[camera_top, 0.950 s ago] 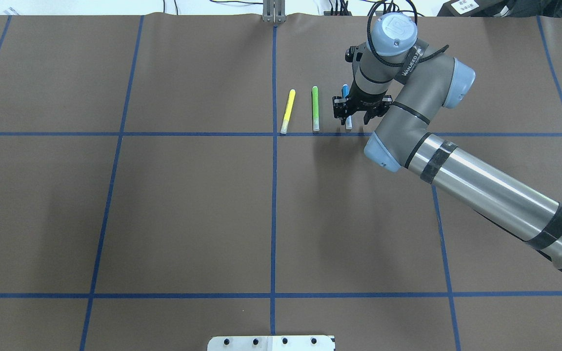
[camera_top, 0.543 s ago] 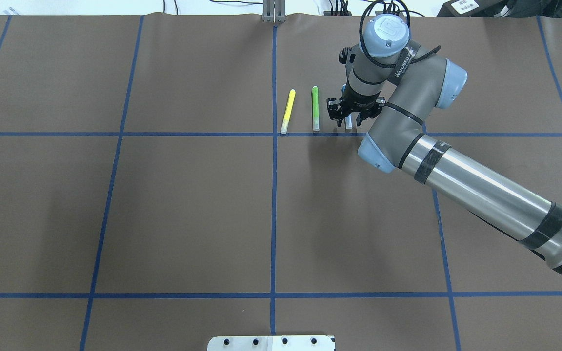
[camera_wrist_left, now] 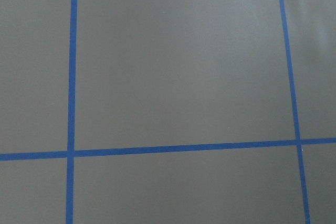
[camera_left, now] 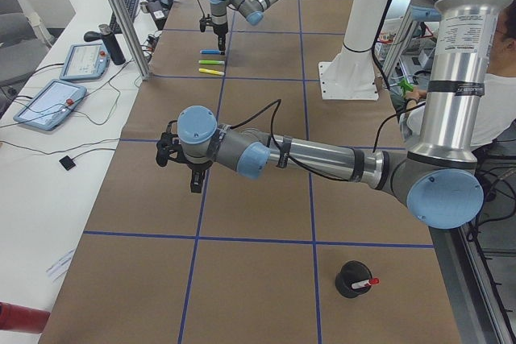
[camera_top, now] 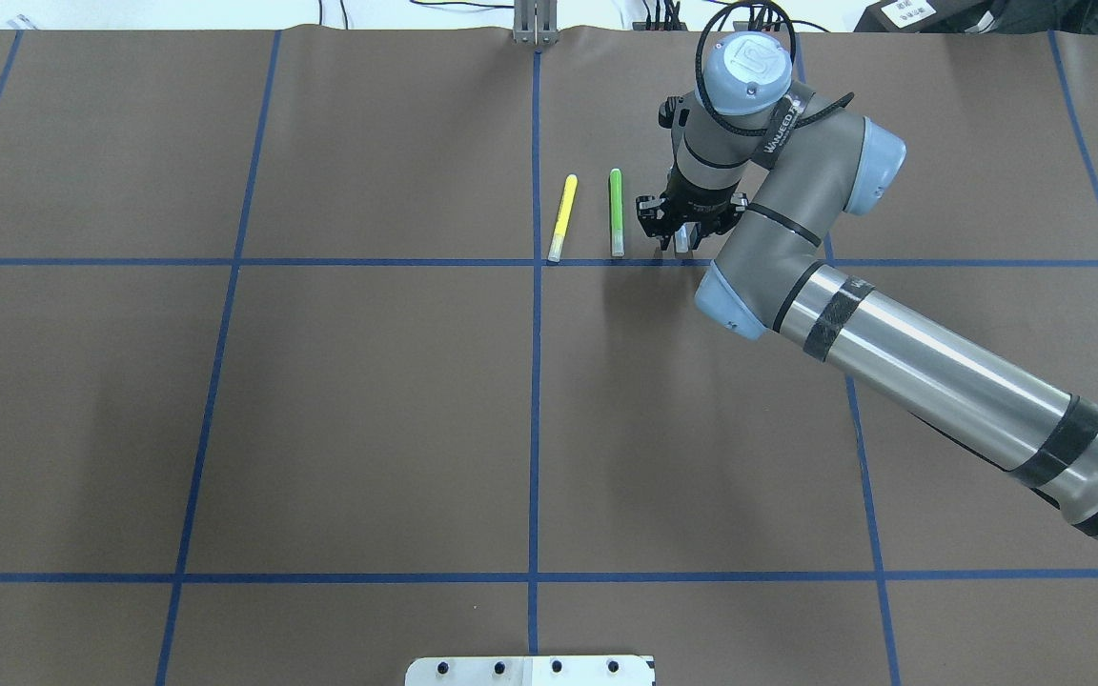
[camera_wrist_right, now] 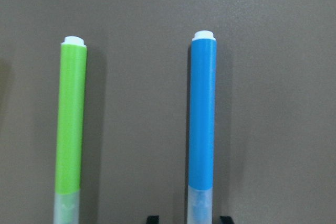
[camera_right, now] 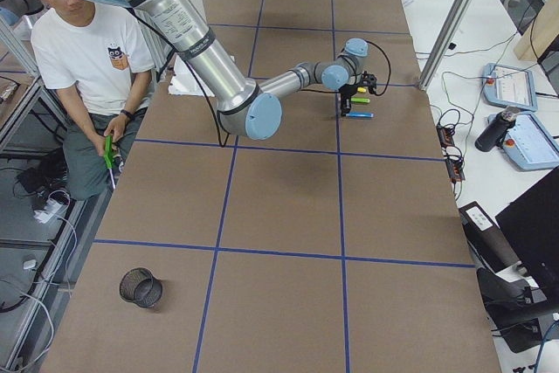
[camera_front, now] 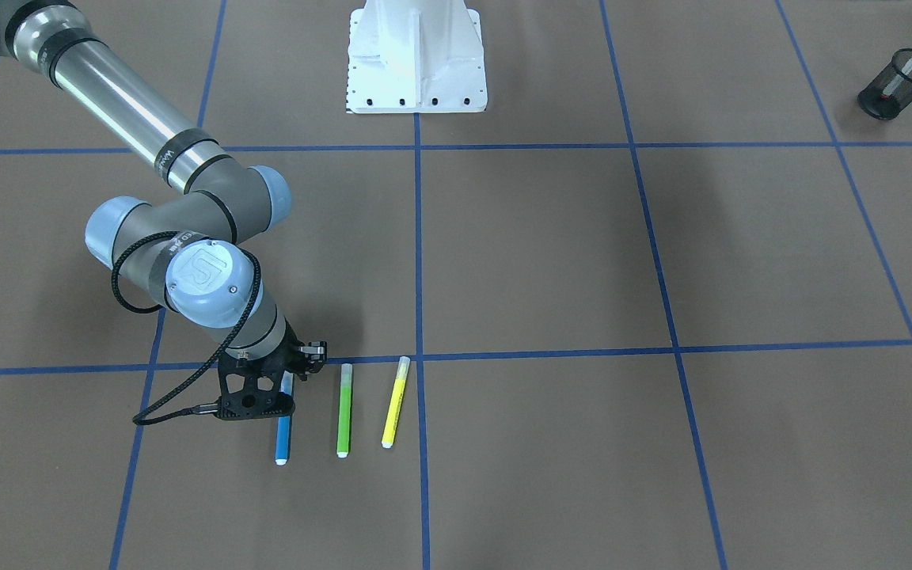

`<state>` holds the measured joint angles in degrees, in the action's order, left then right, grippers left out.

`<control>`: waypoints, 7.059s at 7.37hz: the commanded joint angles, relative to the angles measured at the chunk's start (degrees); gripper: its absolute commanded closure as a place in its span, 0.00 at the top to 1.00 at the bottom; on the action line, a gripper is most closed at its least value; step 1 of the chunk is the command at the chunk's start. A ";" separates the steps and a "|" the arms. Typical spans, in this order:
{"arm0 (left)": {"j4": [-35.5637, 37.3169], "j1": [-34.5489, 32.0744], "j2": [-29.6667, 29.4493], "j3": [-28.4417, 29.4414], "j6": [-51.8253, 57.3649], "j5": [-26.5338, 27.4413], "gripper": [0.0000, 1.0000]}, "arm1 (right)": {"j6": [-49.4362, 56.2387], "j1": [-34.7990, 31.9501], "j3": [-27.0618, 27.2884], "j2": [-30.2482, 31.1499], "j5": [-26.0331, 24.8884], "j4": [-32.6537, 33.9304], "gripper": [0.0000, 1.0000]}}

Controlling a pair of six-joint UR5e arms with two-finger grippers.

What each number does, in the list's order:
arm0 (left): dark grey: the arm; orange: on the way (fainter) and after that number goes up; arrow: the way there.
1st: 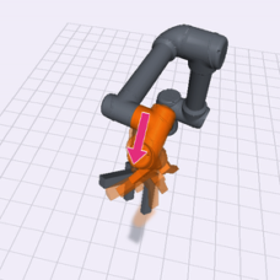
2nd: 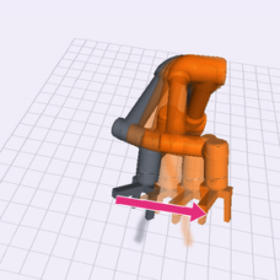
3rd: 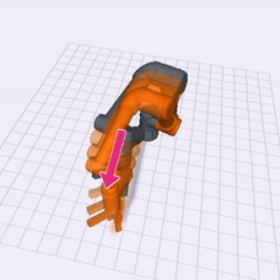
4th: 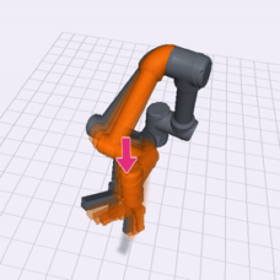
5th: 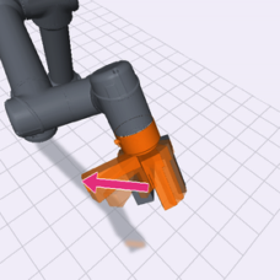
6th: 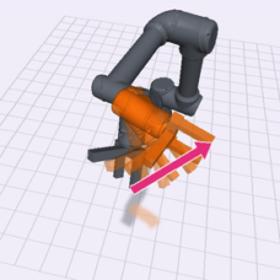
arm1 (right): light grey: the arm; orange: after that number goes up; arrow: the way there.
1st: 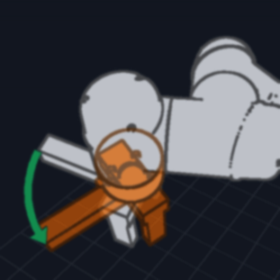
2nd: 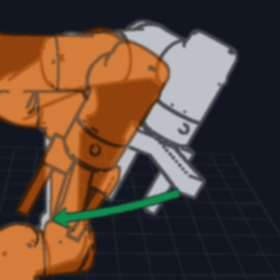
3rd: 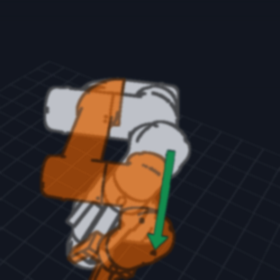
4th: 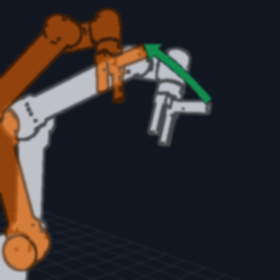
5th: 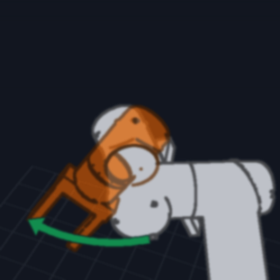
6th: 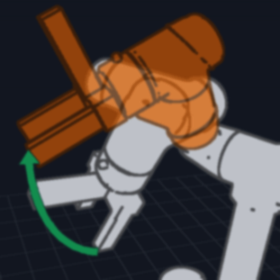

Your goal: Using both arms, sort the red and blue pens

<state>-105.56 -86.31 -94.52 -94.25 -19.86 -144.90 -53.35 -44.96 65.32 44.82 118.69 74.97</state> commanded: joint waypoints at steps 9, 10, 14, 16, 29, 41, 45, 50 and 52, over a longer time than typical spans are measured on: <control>-0.09 -0.09 0.74 -0.76 0.00 -2.93 1.00 | 14.77 -17.75 12.38 16.84 6.47 5.88 0.00; -0.09 -0.09 1.87 -1.55 0.09 -2.93 1.00 | 23.81 -22.15 12.38 20.27 5.68 6.93 0.00; -0.35 -0.09 2.59 -2.43 0.17 -3.19 1.00 | 59.68 -33.94 15.97 31.80 -0.81 26.81 0.00; -0.96 -0.09 4.24 -3.39 0.26 -3.63 1.00 | 64.50 -35.54 20.27 40.99 -3.55 31.20 0.00; -6.33 -0.18 8.12 -5.42 0.97 -7.32 1.00 | 95.53 -45.48 33.38 62.73 -13.40 78.13 0.00; -5.45 -0.70 13.57 -15.62 0.18 -7.32 1.00 | 98.00 -45.31 18.10 64.60 -5.24 69.00 0.00; -5.45 -0.79 13.66 -15.61 0.26 -7.32 1.00 | 97.82 -45.39 16.86 62.94 -0.14 65.83 1.00; -5.19 -1.14 16.46 -14.74 0.35 -6.36 1.00 | 97.65 -45.57 22.75 44.52 2.42 65.83 1.00; -5.19 -1.32 18.66 -14.65 0.53 -2.96 1.00 | 96.78 -45.57 26.85 40.35 2.86 60.50 1.00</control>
<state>-110.75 -87.56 -77.34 -108.96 -19.44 -150.12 44.09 -90.52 89.43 87.65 121.33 138.63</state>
